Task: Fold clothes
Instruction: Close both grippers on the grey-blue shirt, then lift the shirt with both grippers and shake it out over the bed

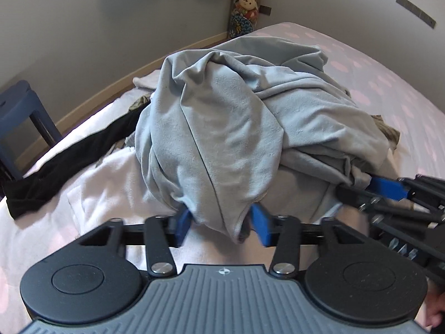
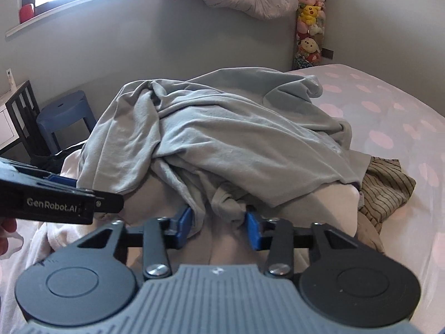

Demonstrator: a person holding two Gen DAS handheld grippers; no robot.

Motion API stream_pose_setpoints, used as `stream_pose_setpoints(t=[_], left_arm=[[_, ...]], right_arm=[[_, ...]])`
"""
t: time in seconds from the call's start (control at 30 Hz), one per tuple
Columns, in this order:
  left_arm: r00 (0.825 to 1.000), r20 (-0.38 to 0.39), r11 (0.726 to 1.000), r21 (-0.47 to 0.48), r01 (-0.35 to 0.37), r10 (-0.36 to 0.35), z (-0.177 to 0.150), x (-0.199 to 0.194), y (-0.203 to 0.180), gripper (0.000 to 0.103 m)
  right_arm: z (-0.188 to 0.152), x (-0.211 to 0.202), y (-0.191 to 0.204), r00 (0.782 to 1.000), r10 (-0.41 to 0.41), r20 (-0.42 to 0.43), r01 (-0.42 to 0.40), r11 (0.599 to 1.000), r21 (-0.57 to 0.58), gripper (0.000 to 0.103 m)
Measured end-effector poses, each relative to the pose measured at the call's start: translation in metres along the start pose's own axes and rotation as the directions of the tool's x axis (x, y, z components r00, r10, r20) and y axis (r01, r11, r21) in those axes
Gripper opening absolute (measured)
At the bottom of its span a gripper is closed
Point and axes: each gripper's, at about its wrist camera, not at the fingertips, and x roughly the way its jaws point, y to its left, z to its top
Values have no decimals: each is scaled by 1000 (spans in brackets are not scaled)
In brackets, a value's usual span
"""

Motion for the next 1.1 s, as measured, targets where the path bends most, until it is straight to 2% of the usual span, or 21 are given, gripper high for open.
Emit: stream_pose_setpoints(t=[0.03,0.13,0.2,0.23,0.27,0.37,0.47,0.57,0.7,0.8,1.0,1.1], left_arm=[[1000,7,1000,10,-8,8,0,0,-1,31],[999,48,1000,21,-9,8,6,-13,-1,22],[995,98,998,62,-22,16,15,-32,-5,18],[992,125,996,85,-32,21,20,-42,-7,17],[988,152,995,97,-38,22,26,-53,-9,16],[977,214,995,93,-31,10,44,-85,-8,13],[958,286,995,103,-9,-21,57,-121,-14,12],[935,347,992,125,21,-64,68,-160,-26,11],[903,413,984,169,51,-117,71,-206,-50,10],[872,463,976,206,66,-157,67,-239,-74,10],[821,500,945,298,136,-276,47,-280,-125,5],[794,508,924,344,168,-333,35,-297,-150,0]], right_arm=[[1,-3,-5,1000,9,3,-9,1000,13,30],[4,-16,-16,999,28,32,-29,999,37,18],[8,-32,-16,997,-5,78,3,1000,21,13],[10,-40,-16,995,-21,102,20,1000,14,4],[13,-50,-17,989,-52,140,51,999,7,4],[24,-78,-26,978,-70,195,67,997,24,4],[28,-103,-34,973,-89,214,85,996,30,4],[27,-134,-37,956,-123,266,120,992,26,4],[24,-181,-54,919,-193,343,174,981,85,4],[15,-219,-75,886,-252,389,214,967,138,4],[-26,-322,-122,769,-432,471,349,901,257,4],[-54,-376,-142,701,-519,489,414,855,314,4]])
